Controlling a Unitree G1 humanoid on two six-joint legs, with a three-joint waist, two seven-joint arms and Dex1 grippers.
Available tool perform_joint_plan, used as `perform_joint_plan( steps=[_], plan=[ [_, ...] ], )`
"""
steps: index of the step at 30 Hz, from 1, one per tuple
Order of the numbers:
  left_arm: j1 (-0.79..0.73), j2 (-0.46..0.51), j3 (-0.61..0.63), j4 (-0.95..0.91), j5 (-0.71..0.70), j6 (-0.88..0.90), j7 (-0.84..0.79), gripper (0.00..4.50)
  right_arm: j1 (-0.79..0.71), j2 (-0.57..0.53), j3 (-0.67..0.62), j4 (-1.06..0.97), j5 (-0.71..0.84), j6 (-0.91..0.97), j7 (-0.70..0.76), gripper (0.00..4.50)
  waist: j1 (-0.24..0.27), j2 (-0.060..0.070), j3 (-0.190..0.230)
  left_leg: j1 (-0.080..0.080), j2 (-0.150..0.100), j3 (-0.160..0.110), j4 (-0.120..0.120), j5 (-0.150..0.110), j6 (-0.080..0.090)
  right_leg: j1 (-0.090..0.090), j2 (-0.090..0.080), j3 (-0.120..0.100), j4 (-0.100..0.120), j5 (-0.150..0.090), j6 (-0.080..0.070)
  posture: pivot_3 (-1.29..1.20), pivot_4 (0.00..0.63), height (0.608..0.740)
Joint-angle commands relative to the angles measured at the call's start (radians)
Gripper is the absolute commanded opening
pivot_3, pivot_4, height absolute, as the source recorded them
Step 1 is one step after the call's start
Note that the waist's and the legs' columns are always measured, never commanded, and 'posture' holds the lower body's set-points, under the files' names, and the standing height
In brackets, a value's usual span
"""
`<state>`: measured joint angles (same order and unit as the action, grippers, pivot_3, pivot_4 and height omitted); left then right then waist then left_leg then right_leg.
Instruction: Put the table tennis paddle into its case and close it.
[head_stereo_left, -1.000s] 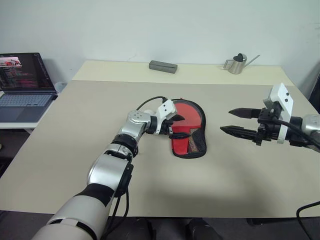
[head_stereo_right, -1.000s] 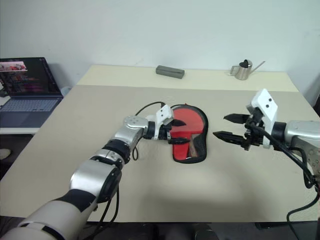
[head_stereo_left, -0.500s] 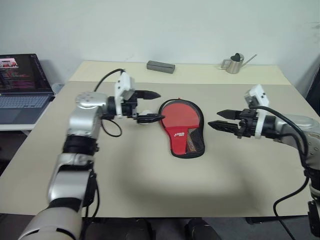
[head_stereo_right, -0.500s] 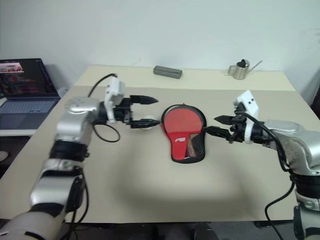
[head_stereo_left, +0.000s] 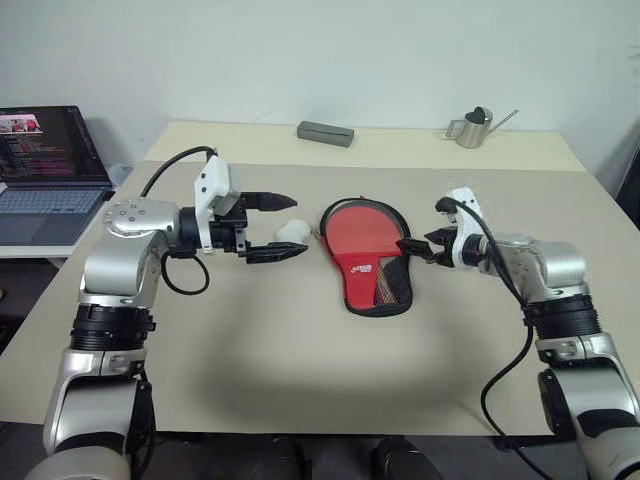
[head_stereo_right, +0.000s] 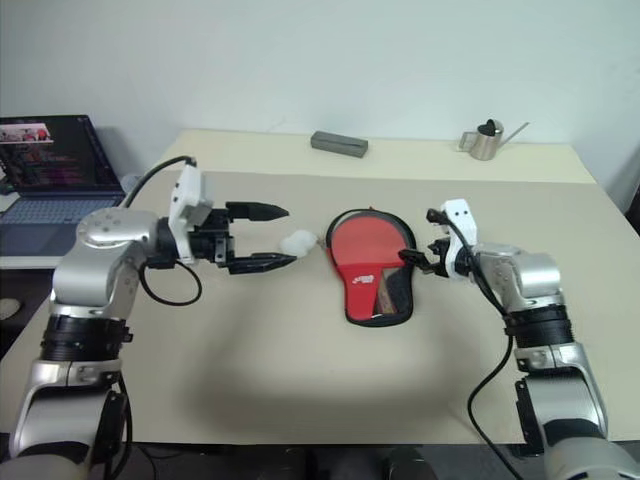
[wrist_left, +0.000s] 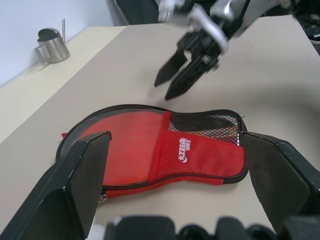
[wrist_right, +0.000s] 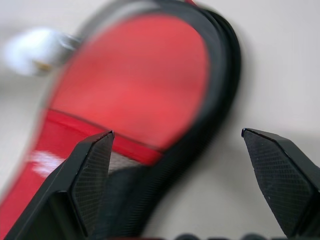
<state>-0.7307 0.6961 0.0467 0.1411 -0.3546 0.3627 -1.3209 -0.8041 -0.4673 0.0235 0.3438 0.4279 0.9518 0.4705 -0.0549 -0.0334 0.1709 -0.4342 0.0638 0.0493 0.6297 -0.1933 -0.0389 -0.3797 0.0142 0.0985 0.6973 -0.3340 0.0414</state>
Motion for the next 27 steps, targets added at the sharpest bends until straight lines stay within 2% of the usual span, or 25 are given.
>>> perform_joint_plan(
  steps=[1,12,21,24,27],
  plan=[
    [-0.007,0.019,0.019,-0.040,-0.028,-0.003,0.007,4.50,-0.037,0.014,-0.029,0.022,-0.016,-0.014,0.002,4.48,0.000,0.000,0.000,0.000,0.000,0.000,0.000,0.000,0.000,0.000,0.000,0.000,0.000,0.000,0.000,0.00,0.150,0.740],
    [-0.029,0.017,0.004,-0.011,-0.022,-0.013,0.003,4.50,-0.029,0.078,-0.111,0.008,0.060,0.155,0.028,4.48,-0.002,0.000,0.000,0.000,0.000,0.000,0.000,0.000,0.000,0.000,0.000,0.000,0.000,0.000,0.000,0.00,0.150,0.740],
    [-0.035,0.015,-0.006,-0.001,-0.015,-0.025,-0.001,4.50,-0.017,0.096,-0.123,0.034,0.038,0.147,0.016,4.48,-0.002,0.000,0.000,0.000,0.000,0.000,0.000,0.000,0.000,0.000,0.000,0.000,0.000,0.000,0.000,0.00,0.150,0.740],
    [-0.035,0.017,-0.009,0.000,-0.015,-0.027,-0.003,4.50,-0.021,0.112,-0.124,0.029,0.038,0.150,0.009,3.95,-0.003,0.000,0.000,0.000,0.000,0.000,0.000,0.000,0.000,0.000,0.000,0.000,0.001,0.000,0.000,0.00,0.150,0.740],
    [-0.036,0.018,-0.015,0.002,-0.014,-0.031,-0.007,4.50,-0.025,0.124,-0.114,0.017,0.033,0.149,0.012,2.93,-0.003,0.000,0.000,0.000,0.000,0.000,0.000,0.000,0.000,0.000,0.001,0.000,0.001,0.000,0.000,0.00,0.150,0.740]
  ],
)
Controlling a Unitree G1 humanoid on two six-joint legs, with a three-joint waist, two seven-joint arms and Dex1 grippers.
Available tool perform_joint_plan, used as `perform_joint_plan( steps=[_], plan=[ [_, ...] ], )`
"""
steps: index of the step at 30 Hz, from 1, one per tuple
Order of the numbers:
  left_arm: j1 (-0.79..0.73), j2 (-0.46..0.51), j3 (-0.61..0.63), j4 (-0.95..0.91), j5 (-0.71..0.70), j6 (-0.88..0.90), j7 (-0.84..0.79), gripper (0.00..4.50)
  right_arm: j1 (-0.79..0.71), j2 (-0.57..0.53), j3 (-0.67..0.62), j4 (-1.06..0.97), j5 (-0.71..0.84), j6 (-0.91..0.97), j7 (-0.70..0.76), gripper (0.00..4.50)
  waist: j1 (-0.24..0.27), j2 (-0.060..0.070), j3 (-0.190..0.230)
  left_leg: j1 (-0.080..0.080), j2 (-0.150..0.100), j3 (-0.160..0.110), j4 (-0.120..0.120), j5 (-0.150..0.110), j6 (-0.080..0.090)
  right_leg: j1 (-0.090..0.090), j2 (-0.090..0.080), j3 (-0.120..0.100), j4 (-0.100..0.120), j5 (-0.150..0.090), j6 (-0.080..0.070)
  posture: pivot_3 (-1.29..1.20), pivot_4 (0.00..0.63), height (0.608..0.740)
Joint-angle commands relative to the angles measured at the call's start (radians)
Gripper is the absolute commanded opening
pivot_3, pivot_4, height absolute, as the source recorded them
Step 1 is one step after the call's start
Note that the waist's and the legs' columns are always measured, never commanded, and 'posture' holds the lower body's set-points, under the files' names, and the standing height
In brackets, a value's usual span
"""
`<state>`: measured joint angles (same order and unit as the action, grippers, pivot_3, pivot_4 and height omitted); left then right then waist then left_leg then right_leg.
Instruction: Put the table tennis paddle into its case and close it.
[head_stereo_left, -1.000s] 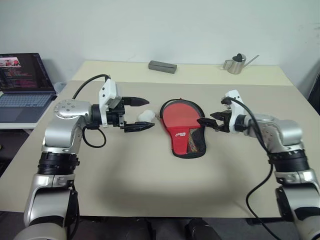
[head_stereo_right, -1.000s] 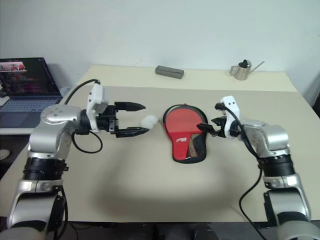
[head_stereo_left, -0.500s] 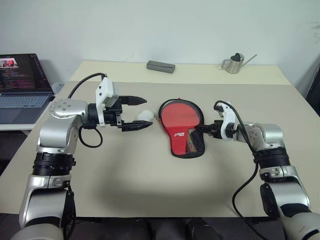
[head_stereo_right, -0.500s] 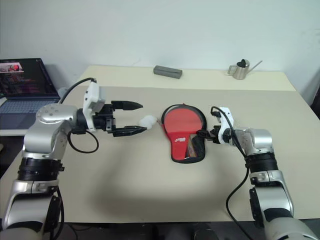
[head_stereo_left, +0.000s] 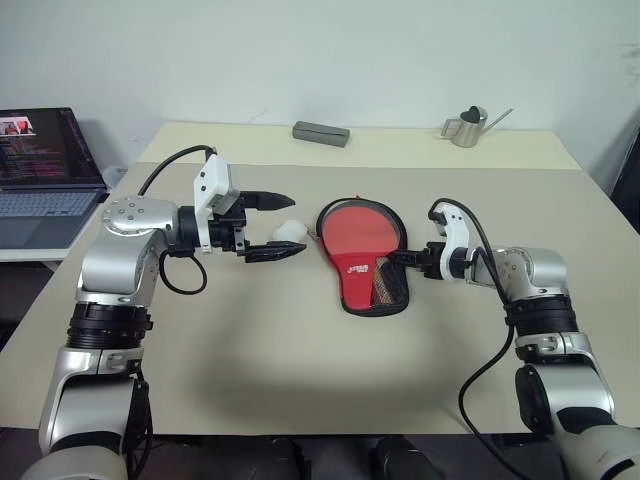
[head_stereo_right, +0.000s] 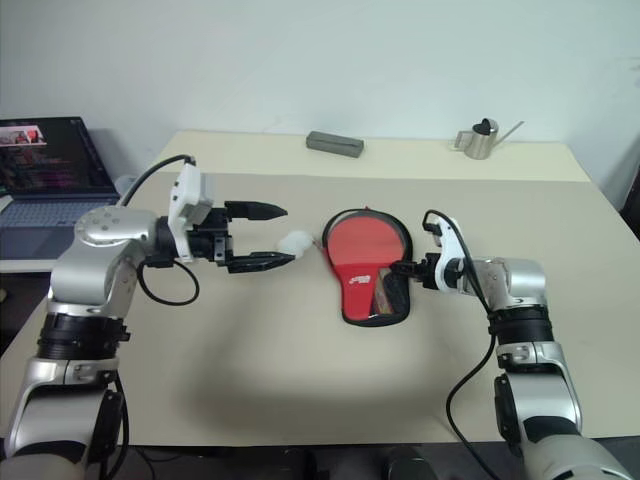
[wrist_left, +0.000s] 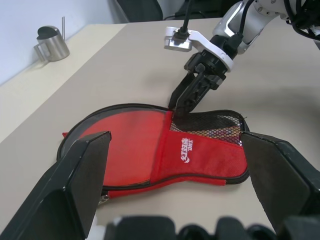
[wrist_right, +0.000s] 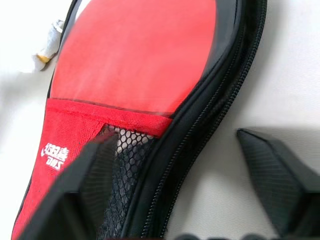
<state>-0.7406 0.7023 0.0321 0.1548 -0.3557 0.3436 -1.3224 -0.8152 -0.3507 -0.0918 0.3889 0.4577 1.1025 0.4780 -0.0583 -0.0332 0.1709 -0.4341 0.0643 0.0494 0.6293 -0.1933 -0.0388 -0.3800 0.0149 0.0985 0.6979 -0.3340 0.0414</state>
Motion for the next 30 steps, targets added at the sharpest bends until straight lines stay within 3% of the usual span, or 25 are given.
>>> perform_joint_plan(
  steps=[1,7,10,22,30],
  plan=[
    [-0.026,0.011,-0.002,-0.011,-0.012,-0.014,-0.005,4.50,-0.016,0.009,0.006,-0.032,-0.001,-0.004,0.007,2.62,0.001,0.000,0.000,0.000,0.000,0.000,0.000,0.000,0.000,0.000,0.000,0.000,0.000,0.000,0.000,0.00,0.150,0.740],
    [-0.029,0.010,-0.006,-0.005,-0.011,-0.018,-0.005,4.50,-0.032,0.015,-0.001,-0.043,-0.003,0.002,-0.002,0.67,0.001,0.000,0.000,0.000,0.000,0.000,0.000,0.000,0.000,0.000,0.000,0.000,0.000,0.000,0.000,0.00,0.150,0.740],
    [-0.030,0.011,-0.007,-0.001,-0.009,-0.021,-0.006,4.50,-0.035,0.006,-0.018,-0.024,-0.009,-0.005,-0.018,0.02,0.001,0.000,0.000,0.000,0.000,0.000,0.000,0.000,0.000,0.000,0.000,0.000,0.000,0.000,0.000,0.00,0.150,0.740],
    [0.023,0.049,-0.038,-0.030,0.004,-0.046,-0.051,4.50,-0.012,0.008,-0.132,-0.124,0.038,0.169,-0.127,0.02,0.002,0.000,0.000,0.000,0.000,0.000,0.000,0.000,0.000,0.000,-0.001,0.000,0.000,0.000,0.000,0.00,0.150,0.740],
    [0.058,0.052,-0.068,-0.065,-0.003,-0.051,-0.069,4.50,0.104,-0.002,-0.198,-0.377,0.074,0.407,-0.178,0.02,0.005,0.000,0.000,0.000,0.000,0.000,0.000,0.000,0.000,0.000,-0.001,0.000,-0.001,0.000,0.000,0.00,0.150,0.740]
  ],
)
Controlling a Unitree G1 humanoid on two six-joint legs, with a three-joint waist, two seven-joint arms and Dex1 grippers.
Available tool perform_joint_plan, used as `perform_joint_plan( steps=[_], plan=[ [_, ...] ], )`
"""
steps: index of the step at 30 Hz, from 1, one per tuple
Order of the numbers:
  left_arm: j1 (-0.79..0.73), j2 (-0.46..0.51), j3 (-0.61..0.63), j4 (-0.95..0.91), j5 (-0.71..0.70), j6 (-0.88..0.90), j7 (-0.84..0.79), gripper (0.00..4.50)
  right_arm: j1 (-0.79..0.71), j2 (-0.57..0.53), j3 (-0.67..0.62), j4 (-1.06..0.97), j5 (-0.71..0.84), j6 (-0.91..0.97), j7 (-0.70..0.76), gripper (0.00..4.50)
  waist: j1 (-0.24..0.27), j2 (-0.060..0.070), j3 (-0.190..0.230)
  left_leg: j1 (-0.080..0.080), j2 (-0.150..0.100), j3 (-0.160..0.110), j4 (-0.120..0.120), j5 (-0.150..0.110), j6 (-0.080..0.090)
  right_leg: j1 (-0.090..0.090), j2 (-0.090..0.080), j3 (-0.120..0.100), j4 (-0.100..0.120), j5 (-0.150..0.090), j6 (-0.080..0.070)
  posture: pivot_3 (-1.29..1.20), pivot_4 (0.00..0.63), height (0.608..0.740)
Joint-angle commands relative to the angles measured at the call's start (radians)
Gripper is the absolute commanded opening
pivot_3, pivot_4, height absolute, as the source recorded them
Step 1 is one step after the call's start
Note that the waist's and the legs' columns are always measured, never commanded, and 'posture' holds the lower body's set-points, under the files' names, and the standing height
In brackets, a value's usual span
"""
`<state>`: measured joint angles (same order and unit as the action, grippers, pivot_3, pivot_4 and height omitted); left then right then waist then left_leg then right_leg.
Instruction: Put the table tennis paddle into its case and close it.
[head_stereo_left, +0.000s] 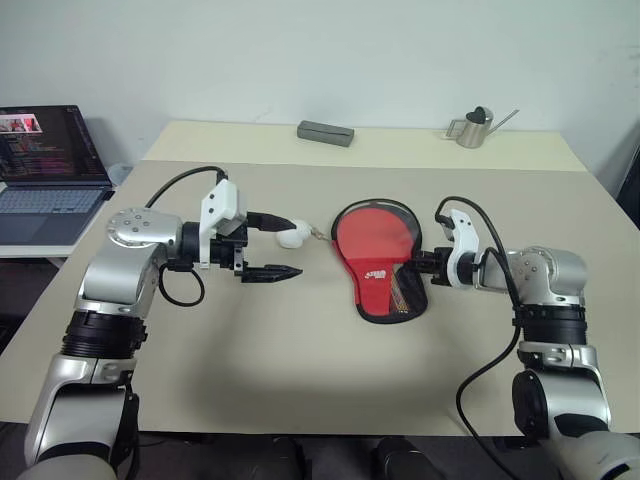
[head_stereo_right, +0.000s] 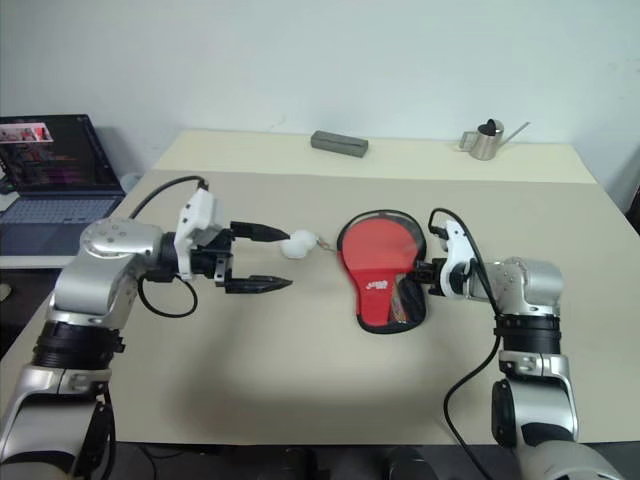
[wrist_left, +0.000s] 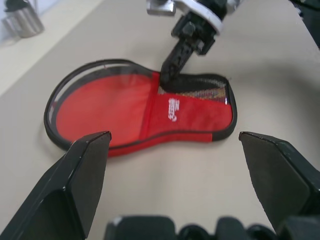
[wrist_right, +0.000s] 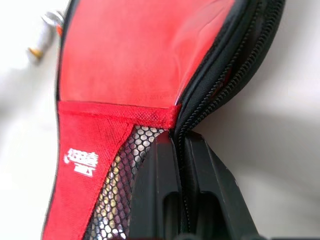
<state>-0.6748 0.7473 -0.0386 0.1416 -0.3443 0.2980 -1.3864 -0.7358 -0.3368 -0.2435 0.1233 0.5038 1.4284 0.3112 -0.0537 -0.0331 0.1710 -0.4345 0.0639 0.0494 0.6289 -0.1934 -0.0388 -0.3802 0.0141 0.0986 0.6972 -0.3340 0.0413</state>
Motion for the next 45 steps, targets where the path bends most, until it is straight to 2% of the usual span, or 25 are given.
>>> perform_joint_plan(
  steps=[1,5,14,21,33,45],
  plan=[
    [-0.007,0.003,0.000,-0.056,-0.018,-0.001,-0.006,4.50,0.038,-0.018,-0.058,-0.138,0.030,0.106,-0.014,0.02,0.000,0.000,0.000,0.000,0.000,0.000,0.000,0.000,0.000,0.000,0.000,0.000,0.000,0.000,0.000,0.00,0.150,0.740],
    [0.002,-0.001,-0.011,-0.092,-0.037,0.019,-0.019,4.50,0.098,-0.031,-0.089,-0.233,0.050,0.183,-0.015,0.02,0.000,0.000,0.000,0.000,0.000,0.000,0.000,0.000,0.000,0.000,0.000,0.000,0.000,0.000,0.000,0.00,0.150,0.740],
    [0.040,-0.013,-0.053,-0.192,-0.088,0.070,-0.047,4.50,0.253,-0.049,-0.130,-0.378,0.185,0.186,-0.090,0.02,0.000,0.000,0.000,0.000,-0.001,-0.001,0.000,0.000,0.000,0.001,0.000,0.000,-0.001,0.000,0.000,0.00,0.150,0.740],
    [0.040,-0.025,-0.087,-0.223,-0.118,0.092,-0.073,4.50,0.365,-0.074,-0.165,-0.464,0.373,0.186,-0.189,0.02,0.002,0.000,0.000,0.000,-0.001,-0.002,-0.001,0.000,0.000,0.001,0.000,-0.001,-0.002,0.000,0.000,0.00,0.150,0.740],
    [0.083,-0.008,-0.165,-0.295,-0.152,0.097,-0.181,4.50,0.522,-0.126,-0.148,-0.532,0.696,0.186,-0.378,0.02,-0.001,0.000,0.000,0.000,0.000,-0.004,-0.001,0.000,0.000,0.003,0.001,-0.002,-0.004,0.000,0.000,0.00,0.150,0.740],
    [0.098,0.005,-0.182,-0.308,-0.170,0.088,-0.193,4.50,0.656,-0.208,-0.143,-0.578,0.932,0.171,-0.499,0.02,-0.001,-0.001,-0.001,0.000,-0.001,-0.010,-0.001,0.000,0.000,0.008,0.001,-0.004,-0.009,0.000,0.000,0.00,0.150,0.740]
  ],
)
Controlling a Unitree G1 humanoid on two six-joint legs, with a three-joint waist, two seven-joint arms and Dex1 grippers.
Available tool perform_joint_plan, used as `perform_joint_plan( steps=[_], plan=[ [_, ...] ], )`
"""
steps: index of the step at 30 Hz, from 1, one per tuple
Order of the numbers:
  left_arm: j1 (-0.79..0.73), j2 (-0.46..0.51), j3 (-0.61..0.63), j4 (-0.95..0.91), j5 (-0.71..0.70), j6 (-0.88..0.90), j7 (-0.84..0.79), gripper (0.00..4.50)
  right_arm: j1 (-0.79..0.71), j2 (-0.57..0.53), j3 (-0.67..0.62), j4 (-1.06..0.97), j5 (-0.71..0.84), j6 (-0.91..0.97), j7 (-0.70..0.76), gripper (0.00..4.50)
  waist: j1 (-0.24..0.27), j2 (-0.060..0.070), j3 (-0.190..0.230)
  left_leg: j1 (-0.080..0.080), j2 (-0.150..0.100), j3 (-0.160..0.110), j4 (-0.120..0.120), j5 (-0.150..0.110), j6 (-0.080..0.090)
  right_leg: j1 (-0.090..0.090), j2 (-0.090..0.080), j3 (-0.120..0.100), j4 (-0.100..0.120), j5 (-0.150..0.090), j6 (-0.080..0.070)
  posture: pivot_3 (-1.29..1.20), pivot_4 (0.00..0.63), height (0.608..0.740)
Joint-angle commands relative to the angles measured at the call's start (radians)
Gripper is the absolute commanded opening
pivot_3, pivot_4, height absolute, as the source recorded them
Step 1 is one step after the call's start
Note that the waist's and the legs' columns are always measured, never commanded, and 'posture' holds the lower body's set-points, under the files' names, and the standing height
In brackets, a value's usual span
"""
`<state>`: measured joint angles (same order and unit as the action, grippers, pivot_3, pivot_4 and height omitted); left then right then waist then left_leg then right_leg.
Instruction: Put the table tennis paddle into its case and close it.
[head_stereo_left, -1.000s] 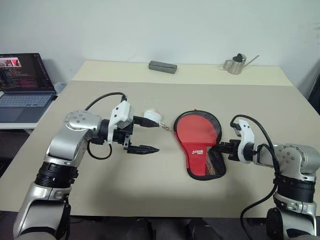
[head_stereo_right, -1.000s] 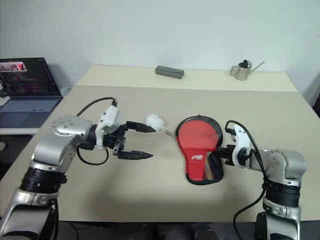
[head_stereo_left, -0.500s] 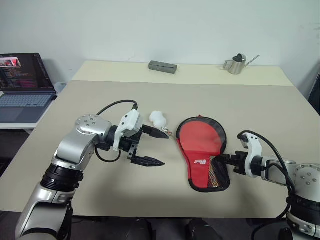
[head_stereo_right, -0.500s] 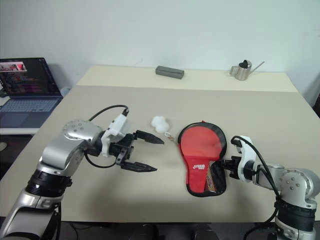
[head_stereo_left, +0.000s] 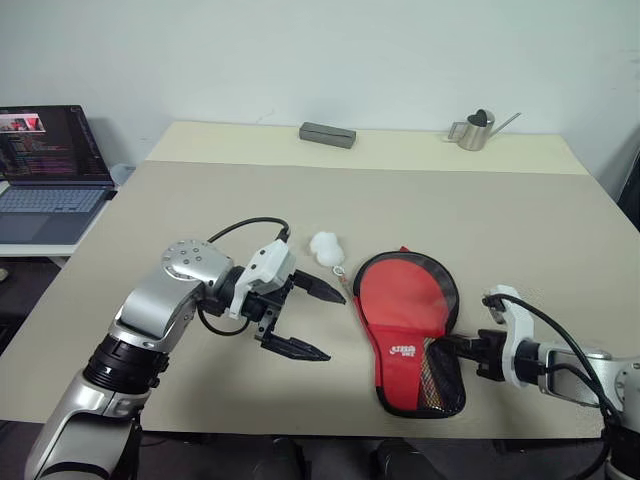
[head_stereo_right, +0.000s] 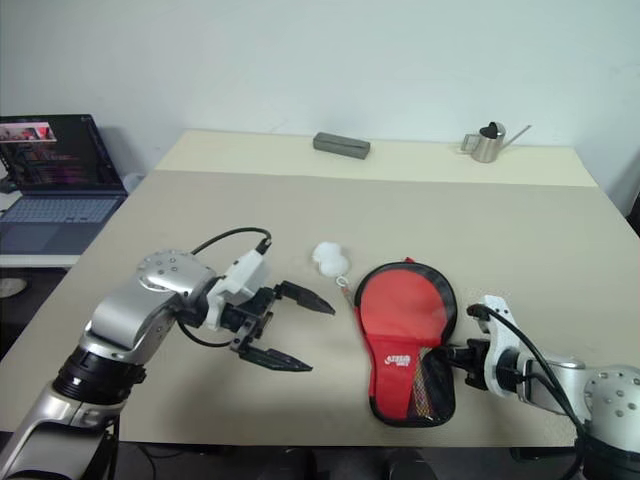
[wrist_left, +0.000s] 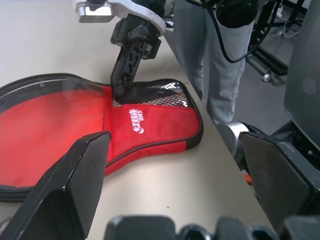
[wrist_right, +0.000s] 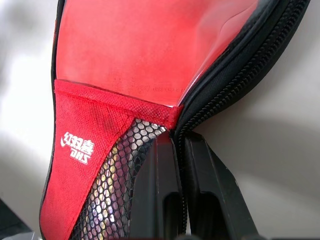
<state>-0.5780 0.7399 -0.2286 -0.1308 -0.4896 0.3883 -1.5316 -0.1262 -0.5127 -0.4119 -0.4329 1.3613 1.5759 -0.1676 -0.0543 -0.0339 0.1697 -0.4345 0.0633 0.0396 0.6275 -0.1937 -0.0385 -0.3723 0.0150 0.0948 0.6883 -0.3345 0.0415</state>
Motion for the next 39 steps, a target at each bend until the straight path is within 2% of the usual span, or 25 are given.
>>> perform_joint_plan(
  steps=[1,10,19,23,25,28,30,33,35,39],
  plan=[
    [0.002,0.014,0.007,-0.035,-0.025,-0.003,-0.048,4.50,0.059,-0.046,0.031,-0.024,0.096,0.013,-0.030,0.02,0.001,0.000,0.000,0.000,0.000,0.000,0.000,0.000,0.000,0.000,0.000,0.000,0.000,0.000,0.000,0.00,0.150,0.740],
    [0.002,0.023,0.009,-0.026,-0.024,-0.012,-0.053,4.50,0.164,-0.213,0.131,-0.032,0.324,-0.185,-0.158,0.02,0.004,0.000,0.000,0.000,0.000,-0.003,0.000,0.000,0.000,0.003,0.000,-0.002,-0.005,0.000,0.000,0.00,0.150,0.740],
    [0.010,0.023,0.007,-0.026,-0.022,-0.017,-0.048,4.50,0.146,-0.323,0.285,-0.042,0.458,-0.383,-0.246,0.02,0.000,-0.001,-0.001,0.000,0.001,-0.004,0.000,0.000,0.000,0.004,0.000,-0.003,-0.005,0.000,0.000,0.00,0.150,0.740],
    [0.014,0.022,0.008,-0.037,-0.022,-0.009,-0.036,4.50,0.159,-0.361,0.303,-0.052,0.544,-0.480,-0.286,1.01,-0.002,-0.001,-0.001,0.000,0.001,-0.004,0.000,0.000,0.000,0.004,0.001,-0.003,-0.005,0.000,0.000,0.00,0.150,0.740],
    [0.016,0.022,0.008,-0.043,-0.023,-0.005,-0.031,4.50,0.162,-0.376,0.276,-0.084,0.545,-0.490,-0.198,1.65,-0.002,-0.001,-0.001,0.000,0.001,-0.004,0.000,0.000,0.000,0.003,0.001,-0.003,-0.005,0.000,0.000,0.00,0.150,0.740],
    [0.017,0.020,0.011,-0.044,-0.022,-0.002,-0.025,4.50,0.199,-0.406,0.165,-0.114,0.462,-0.489,0.013,1.65,0.001,-0.001,-0.001,0.000,0.001,-0.004,0.000,0.000,0.000,0.003,0.000,-0.003,-0.005,0.000,0.000,0.00,0.150,0.740],
    [0.019,0.020,0.014,-0.044,-0.021,0.000,-0.017,4.50,0.252,-0.472,0.105,-0.155,0.288,-0.480,0.229,1.65,0.003,0.000,-0.001,0.000,0.001,-0.004,0.000,0.000,0.000,0.004,0.000,-0.003,-0.005,0.000,0.000,0.00,0.150,0.740],
    [0.020,0.018,0.030,-0.037,-0.018,0.003,0.008,4.50,0.337,-0.550,0.049,-0.175,0.028,-0.570,0.520,1.65,0.008,-0.001,-0.001,0.000,0.001,-0.004,0.000,0.000,0.000,0.004,0.000,-0.003,-0.005,0.000,0.000,0.00,0.150,0.740],
    [0.015,0.013,0.042,-0.031,-0.020,0.009,0.032,4.50,0.379,-0.577,0.030,-0.163,-0.124,-0.658,0.662,1.65,0.009,-0.001,-0.001,0.000,0.000,-0.005,0.001,0.000,0.000,0.004,0.000,-0.004,-0.005,0.000,0.000,0.00,0.150,0.740],
    [0.016,0.009,0.065,-0.042,-0.035,0.029,0.068,4.50,0.408,-0.598,0.024,-0.150,-0.296,-0.766,0.865,1.65,0.009,-0.001,-0.001,0.000,0.000,-0.005,0.001,0.000,0.000,0.004,0.000,-0.005,-0.005,0.000,0.000,0.00,0.150,0.740]
  ],
)
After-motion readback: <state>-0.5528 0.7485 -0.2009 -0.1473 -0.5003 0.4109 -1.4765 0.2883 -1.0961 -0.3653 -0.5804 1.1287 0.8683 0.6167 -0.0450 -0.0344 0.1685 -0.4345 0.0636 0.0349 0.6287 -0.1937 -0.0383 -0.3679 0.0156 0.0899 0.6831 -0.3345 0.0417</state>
